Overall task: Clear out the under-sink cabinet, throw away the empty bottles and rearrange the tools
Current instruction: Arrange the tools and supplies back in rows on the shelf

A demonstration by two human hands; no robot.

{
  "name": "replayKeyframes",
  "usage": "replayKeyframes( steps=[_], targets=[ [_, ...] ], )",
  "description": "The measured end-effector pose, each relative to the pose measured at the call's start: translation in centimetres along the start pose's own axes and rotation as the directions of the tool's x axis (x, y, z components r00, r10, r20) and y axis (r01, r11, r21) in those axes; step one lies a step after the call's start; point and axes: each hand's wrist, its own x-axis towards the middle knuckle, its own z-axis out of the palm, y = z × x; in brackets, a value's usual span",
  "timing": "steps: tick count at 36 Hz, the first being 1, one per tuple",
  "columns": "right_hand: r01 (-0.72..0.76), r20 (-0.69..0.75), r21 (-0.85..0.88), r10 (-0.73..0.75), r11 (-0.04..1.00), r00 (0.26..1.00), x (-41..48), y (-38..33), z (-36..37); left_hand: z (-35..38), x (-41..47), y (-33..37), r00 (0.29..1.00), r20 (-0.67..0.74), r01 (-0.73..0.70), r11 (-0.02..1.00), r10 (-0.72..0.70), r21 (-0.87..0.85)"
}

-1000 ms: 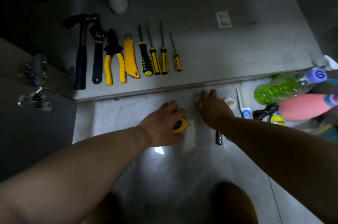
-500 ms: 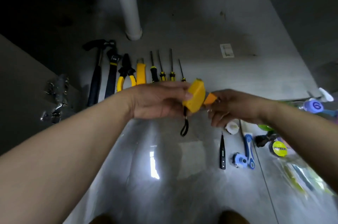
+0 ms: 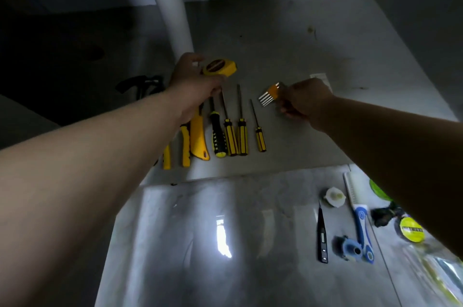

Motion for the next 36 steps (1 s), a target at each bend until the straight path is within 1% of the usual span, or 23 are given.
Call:
replayKeyframes(
  steps=[3, 5, 8, 12, 14, 15, 16, 18, 20, 22, 24, 26, 28, 32, 34, 36],
  targets=[
    [-0.095, -0.044, 0.089, 0.1, 0.991, 0.994, 1.3, 0.1, 1.2, 0.4, 1.8, -0.4, 0.995, -0.014, -0.097, 0.974, 0.102, 0.204],
    [-0.146, -0.072, 0.164, 0.159, 0.976, 0.985, 2.1, 0.3, 1.8, 0.6, 2.8, -0.9, 0.993, -0.011, -0.113, 0.954, 0.121, 0.278],
    [-0.166, -0.097, 0.191, 0.187, 0.967, 0.978, 2.7, 0.6, 2.2, 0.9, 4.1, -1.4, 0.993, 0.01, -0.117, 0.929, 0.122, 0.351],
    [-0.155, 0.017, 0.291, 0.157, 0.944, 0.988, 2.6, 0.1, 3.0, 1.5, 5.4, -1.7, 0.989, 0.041, -0.149, 0.904, 0.144, 0.4],
    [-0.207, 0.001, 0.332, 0.219, 0.92, 0.976, 2.6, -0.3, 3.4, 1.8, 5.9, -1.8, 0.986, 0.042, -0.162, 0.893, 0.159, 0.419],
    [-0.211, -0.002, 0.326, 0.223, 0.922, 0.975, 2.6, -0.5, 3.7, 1.9, 6.1, -1.8, 0.986, 0.043, -0.163, 0.889, 0.16, 0.428],
    [-0.2, -0.006, 0.285, 0.21, 0.937, 0.978, 2.5, -0.6, 3.9, 1.9, 6.3, -1.8, 0.987, 0.043, -0.16, 0.883, 0.157, 0.441],
    [-0.164, -0.045, 0.14, 0.172, 0.976, 0.984, 2.3, -0.6, 4.1, 1.9, 6.7, -1.7, 0.987, 0.042, -0.158, 0.86, 0.157, 0.486],
    [-0.144, -0.08, -0.001, 0.144, 0.99, 0.986, 2.1, -0.4, 3.9, 1.9, 7.0, -1.7, 0.985, 0.043, -0.162, 0.833, 0.165, 0.529],
    [-0.129, -0.087, -0.077, 0.122, 0.989, 0.989, 2.0, -0.2, 3.6, 1.8, 7.3, -1.7, 0.985, 0.06, -0.166, 0.786, 0.162, 0.595],
    [-0.102, -0.069, -0.108, 0.095, 0.989, 0.993, 1.9, 0.1, 3.3, 1.6, 7.5, -1.7, 0.986, 0.075, -0.164, 0.748, 0.152, 0.643],
    [-0.05, -0.042, -0.135, 0.045, 0.99, 0.998, 1.5, 0.6, 2.7, 1.5, 7.4, -1.8, 0.987, 0.09, -0.158, 0.731, 0.131, 0.664],
    [0.034, 0.001, -0.158, -0.034, 0.987, 0.999, 0.9, 1.3, 1.7, 1.5, 7.0, -1.9, 0.985, 0.108, -0.172, 0.715, 0.134, 0.678],
    [0.183, 0.106, -0.257, -0.161, 0.949, 0.981, -0.4, 3.3, -1.2, 1.9, 5.5, -2.0, 0.983, 0.135, -0.184, 0.669, 0.126, 0.72],
    [0.225, 0.172, -0.298, -0.18, 0.928, 0.969, -1.1, 4.2, -2.6, 2.5, 4.2, -1.9, 0.976, 0.119, -0.21, 0.634, 0.184, 0.744],
    [0.243, 0.223, -0.316, -0.177, 0.917, 0.959, -2.0, 5.0, -4.0, 3.5, 2.3, -1.7, 0.94, 0.125, -0.297, 0.587, 0.317, 0.753]
  ],
)
